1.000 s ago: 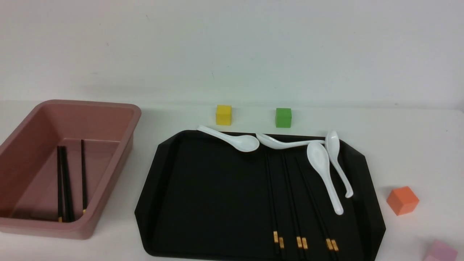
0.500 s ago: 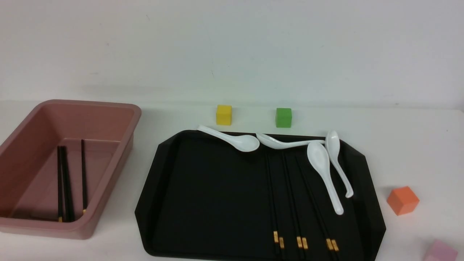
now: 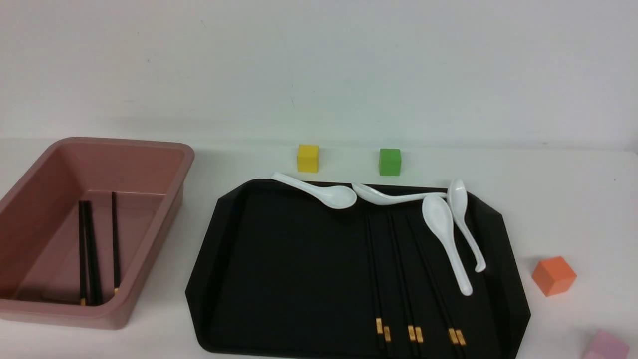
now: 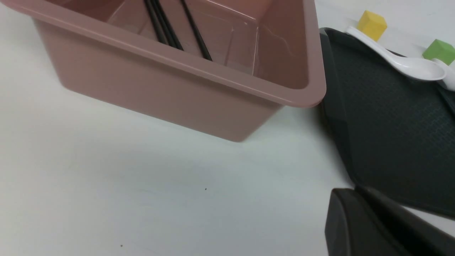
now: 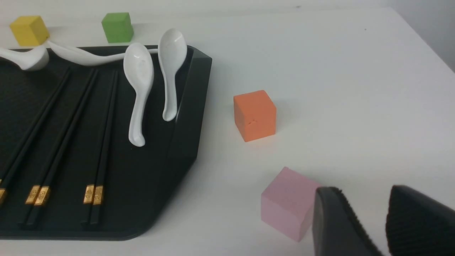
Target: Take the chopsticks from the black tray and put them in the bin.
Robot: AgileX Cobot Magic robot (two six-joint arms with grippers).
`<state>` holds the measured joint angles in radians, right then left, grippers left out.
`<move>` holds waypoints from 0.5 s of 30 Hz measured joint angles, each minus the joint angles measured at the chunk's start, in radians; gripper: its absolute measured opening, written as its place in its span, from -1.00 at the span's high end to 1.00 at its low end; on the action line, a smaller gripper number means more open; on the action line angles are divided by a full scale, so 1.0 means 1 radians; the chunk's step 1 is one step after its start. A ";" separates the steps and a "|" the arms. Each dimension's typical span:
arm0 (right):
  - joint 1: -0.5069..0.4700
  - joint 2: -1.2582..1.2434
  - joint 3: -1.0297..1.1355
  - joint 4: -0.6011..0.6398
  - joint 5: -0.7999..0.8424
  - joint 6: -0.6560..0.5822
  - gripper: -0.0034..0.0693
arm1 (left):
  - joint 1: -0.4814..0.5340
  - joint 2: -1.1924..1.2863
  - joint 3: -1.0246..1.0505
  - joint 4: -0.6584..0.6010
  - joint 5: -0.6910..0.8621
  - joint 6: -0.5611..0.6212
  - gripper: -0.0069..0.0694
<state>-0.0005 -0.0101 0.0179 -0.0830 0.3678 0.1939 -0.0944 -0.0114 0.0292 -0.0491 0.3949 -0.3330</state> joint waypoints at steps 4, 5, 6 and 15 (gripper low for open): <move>0.000 0.000 0.000 0.000 0.000 0.000 0.25 | 0.000 0.000 0.000 0.000 -0.001 0.000 0.75; 0.000 0.000 0.000 0.000 0.000 0.000 0.25 | 0.000 0.000 0.000 0.000 -0.001 0.000 0.75; 0.000 0.000 0.000 0.000 0.000 0.000 0.25 | 0.000 0.000 0.000 0.000 -0.001 0.000 0.75; 0.000 0.000 0.000 0.000 0.000 0.000 0.25 | -0.001 0.000 0.000 0.000 -0.002 0.000 0.73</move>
<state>-0.0005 -0.0101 0.0179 -0.0830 0.3678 0.1939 -0.0957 -0.0114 0.0292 -0.0491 0.3932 -0.3330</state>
